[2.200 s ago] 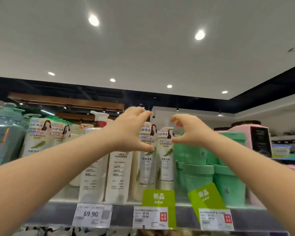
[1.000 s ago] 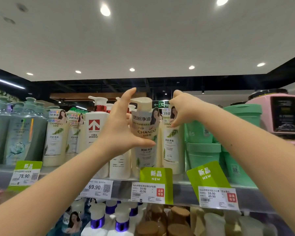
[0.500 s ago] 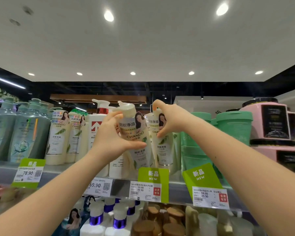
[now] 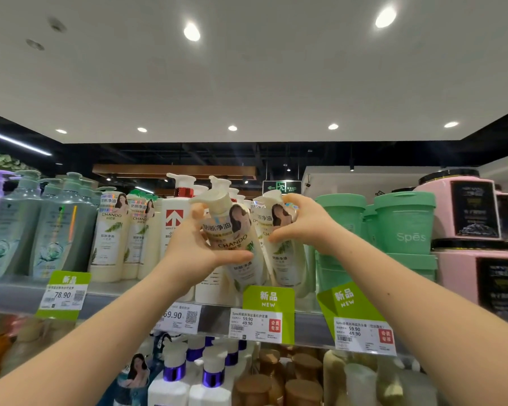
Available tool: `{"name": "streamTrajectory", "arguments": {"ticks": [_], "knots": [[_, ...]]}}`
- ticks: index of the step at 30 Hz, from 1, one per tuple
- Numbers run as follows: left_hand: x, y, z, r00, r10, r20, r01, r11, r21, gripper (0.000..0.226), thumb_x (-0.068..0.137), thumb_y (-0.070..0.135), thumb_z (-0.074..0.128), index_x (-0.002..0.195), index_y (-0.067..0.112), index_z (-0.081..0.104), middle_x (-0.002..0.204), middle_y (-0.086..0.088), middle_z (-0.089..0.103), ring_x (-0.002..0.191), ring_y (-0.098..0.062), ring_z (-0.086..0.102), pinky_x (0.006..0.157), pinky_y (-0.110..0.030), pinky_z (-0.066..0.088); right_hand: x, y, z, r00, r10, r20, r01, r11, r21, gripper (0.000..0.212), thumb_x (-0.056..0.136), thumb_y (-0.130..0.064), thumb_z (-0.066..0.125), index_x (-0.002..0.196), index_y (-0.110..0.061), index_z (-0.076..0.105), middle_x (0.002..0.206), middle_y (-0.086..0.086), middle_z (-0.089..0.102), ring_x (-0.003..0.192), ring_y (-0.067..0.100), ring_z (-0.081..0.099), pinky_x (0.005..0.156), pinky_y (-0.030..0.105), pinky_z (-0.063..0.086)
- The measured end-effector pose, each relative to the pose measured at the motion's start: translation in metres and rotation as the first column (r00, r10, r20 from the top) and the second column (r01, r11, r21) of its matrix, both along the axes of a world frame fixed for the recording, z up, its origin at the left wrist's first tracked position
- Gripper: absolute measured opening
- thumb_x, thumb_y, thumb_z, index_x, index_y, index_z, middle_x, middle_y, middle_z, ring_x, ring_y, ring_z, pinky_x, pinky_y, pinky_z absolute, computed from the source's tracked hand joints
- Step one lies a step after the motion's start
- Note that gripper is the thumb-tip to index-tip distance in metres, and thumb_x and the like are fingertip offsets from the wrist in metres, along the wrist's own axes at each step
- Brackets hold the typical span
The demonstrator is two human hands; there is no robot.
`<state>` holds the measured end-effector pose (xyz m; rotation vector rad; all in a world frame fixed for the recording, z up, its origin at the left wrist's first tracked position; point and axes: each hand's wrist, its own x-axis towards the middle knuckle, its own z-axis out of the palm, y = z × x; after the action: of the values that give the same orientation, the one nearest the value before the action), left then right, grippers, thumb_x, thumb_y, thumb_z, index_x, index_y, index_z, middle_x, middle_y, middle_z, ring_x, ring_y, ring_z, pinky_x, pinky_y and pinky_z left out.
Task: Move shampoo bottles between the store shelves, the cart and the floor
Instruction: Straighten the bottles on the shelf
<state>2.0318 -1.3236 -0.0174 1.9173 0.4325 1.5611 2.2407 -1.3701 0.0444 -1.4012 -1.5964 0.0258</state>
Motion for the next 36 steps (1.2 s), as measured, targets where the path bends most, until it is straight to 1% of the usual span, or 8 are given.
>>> {"name": "streamTrajectory", "arguments": {"ticks": [5,12,15,20,23,28,31,36], "knots": [[-0.002,0.001,0.005,1.0,0.01,-0.022,-0.01,1.0,0.012,0.085,0.047,0.011,0.092,0.121,0.02,0.052,0.105,0.001,0.071,0.101,-0.017,0.066,0.086,-0.043,0.056,0.007,-0.011,0.003,0.997,-0.006,-0.08,0.008,1.0,0.028,0.082,0.051,-0.024,0.089,0.121,-0.025,0.045,0.106,0.004,0.066,0.09,0.024,0.068,0.077,0.045,0.058],[0.0,0.0,0.01,0.999,0.019,-0.027,-0.019,1.0,0.017,0.083,0.05,0.008,0.091,0.12,0.024,0.051,0.103,0.005,0.07,0.098,-0.015,0.065,0.082,-0.038,0.056,0.015,-0.014,0.006,0.973,0.038,-0.228,-0.039,0.999,-0.002,0.073,0.065,-0.03,0.079,0.129,-0.022,0.047,0.114,0.001,0.064,0.094,0.023,0.066,0.072,0.042,0.056],[0.001,0.001,0.01,1.0,0.018,-0.025,-0.018,1.0,0.014,0.084,0.05,0.009,0.091,0.122,0.023,0.05,0.104,0.004,0.069,0.098,-0.015,0.064,0.08,-0.035,0.056,0.017,-0.013,-0.004,0.965,0.072,-0.253,-0.074,0.997,0.002,0.067,0.07,-0.032,0.08,0.127,-0.027,0.044,0.113,-0.004,0.064,0.097,0.019,0.065,0.077,0.043,0.054],[0.003,0.003,0.009,1.0,-0.023,-0.004,0.023,1.0,-0.013,0.086,0.051,0.006,0.09,0.125,0.024,0.049,0.104,0.004,0.07,0.099,-0.015,0.065,0.083,-0.038,0.056,0.017,-0.011,-0.018,0.971,0.125,-0.204,-0.126,0.992,0.008,0.082,0.058,-0.018,0.089,0.121,-0.033,0.04,0.109,-0.002,0.068,0.095,0.02,0.067,0.067,0.036,0.055],[0.004,0.004,0.009,0.998,-0.068,0.018,0.069,0.997,-0.03,0.085,0.051,0.004,0.089,0.123,0.026,0.049,0.107,0.001,0.069,0.101,-0.018,0.066,0.086,-0.043,0.056,0.017,-0.01,-0.018,0.967,0.133,-0.216,-0.116,0.989,0.09,0.087,0.051,-0.015,0.092,0.121,-0.03,0.043,0.109,0.001,0.068,0.095,0.021,0.068,0.079,0.046,0.057],[-0.005,0.002,0.017,0.995,-0.084,0.048,0.085,0.996,-0.018,0.083,0.043,0.01,0.089,0.117,0.023,0.052,0.106,-0.001,0.069,0.099,-0.02,0.067,0.083,-0.041,0.057,0.011,-0.025,-0.004,0.976,0.127,-0.179,-0.091,0.976,0.197,0.095,0.045,-0.02,0.092,0.125,-0.034,0.041,0.109,0.001,0.068,0.094,0.022,0.068,0.084,0.049,0.055],[-0.017,-0.005,0.031,0.991,-0.094,0.096,0.097,0.995,-0.026,0.084,0.04,0.013,0.086,0.117,0.02,0.053,0.108,-0.002,0.069,0.099,-0.019,0.067,0.083,-0.039,0.056,0.001,-0.039,0.014,0.973,0.161,-0.165,-0.12,0.965,0.232,0.091,0.051,-0.014,0.09,0.126,-0.029,0.042,0.109,0.003,0.067,0.094,0.024,0.068,0.084,0.051,0.054],[-0.05,-0.013,0.06,0.988,-0.098,0.118,0.095,0.995,0.035,0.076,0.044,0.013,0.084,0.114,0.016,0.054,0.103,-0.006,0.071,0.095,-0.024,0.07,0.079,-0.043,0.057,-0.024,-0.056,0.04,0.968,0.209,-0.136,-0.171,0.954,0.248,0.067,0.054,-0.012,0.085,0.113,-0.014,0.054,0.101,0.003,0.07,0.089,0.024,0.069,0.077,0.045,0.057]]}}
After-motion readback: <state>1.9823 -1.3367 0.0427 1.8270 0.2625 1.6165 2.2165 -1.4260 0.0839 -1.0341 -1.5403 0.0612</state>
